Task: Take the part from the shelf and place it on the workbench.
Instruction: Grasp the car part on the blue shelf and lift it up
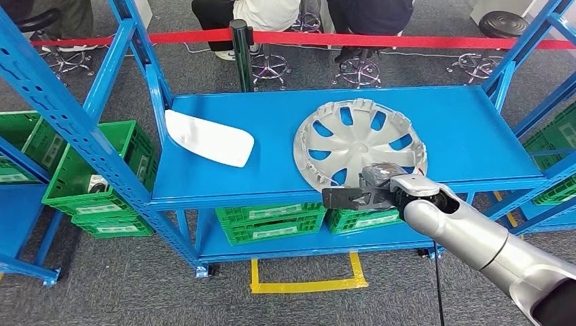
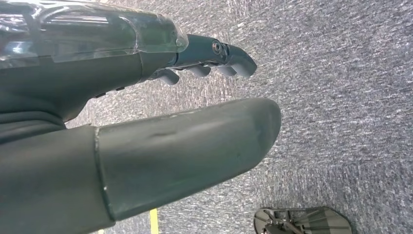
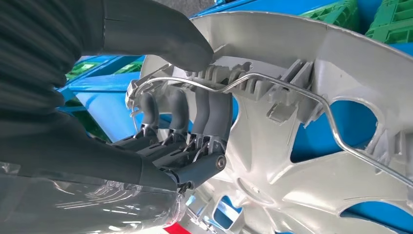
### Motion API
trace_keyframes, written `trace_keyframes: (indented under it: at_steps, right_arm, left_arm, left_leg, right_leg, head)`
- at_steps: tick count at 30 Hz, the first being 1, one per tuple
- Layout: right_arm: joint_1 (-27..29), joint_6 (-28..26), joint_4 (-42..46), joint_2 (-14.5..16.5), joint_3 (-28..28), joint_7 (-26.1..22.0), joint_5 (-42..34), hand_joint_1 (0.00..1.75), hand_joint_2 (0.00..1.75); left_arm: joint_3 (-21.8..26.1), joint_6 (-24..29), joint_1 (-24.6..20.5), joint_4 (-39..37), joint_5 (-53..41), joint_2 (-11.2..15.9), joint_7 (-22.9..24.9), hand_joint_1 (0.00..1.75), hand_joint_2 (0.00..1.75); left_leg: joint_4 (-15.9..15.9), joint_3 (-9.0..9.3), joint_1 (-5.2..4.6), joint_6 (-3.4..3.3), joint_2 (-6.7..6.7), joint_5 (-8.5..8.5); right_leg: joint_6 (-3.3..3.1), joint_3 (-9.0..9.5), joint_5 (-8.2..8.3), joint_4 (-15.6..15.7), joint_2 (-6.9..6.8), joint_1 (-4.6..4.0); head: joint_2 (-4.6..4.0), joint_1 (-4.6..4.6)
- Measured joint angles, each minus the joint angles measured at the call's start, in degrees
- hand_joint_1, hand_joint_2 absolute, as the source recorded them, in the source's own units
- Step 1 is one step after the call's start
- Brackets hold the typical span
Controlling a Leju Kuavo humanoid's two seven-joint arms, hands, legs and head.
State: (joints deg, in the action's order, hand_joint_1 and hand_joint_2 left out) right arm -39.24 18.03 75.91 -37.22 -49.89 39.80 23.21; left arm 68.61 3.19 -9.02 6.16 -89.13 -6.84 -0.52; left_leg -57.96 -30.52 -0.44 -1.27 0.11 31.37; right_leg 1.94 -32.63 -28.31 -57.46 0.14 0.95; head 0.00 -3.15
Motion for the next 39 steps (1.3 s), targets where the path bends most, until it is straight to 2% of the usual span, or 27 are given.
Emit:
trace_keyframes:
  at_steps: [26,39]
  right_arm:
    - [1.48,1.39,0.61,0.15,2.25,0.00,-1.36,0.00,1.75]
    - [2.90,4.42,0.07,-0.09,2.00,0.00,3.53,0.00,1.75]
  left_arm:
    - [1.06,0.00,0.00,0.00,-0.15,0.04,-0.13,0.00,0.00]
    - [1.20,-0.09,0.00,0.00,-0.70,0.00,-0.02,0.00,0.00]
  left_leg:
    - [0.00,0.02,0.00,0.00,0.11,0.00]
    - [0.00,0.02,0.00,0.00,0.01,0.00]
  right_leg:
    - [0.00,0.00,0.00,0.00,0.01,0.00]
    - [0.00,0.00,0.00,0.01,0.01,0.00]
  head:
    - [0.00,0.04]
    - [0.00,0.02]
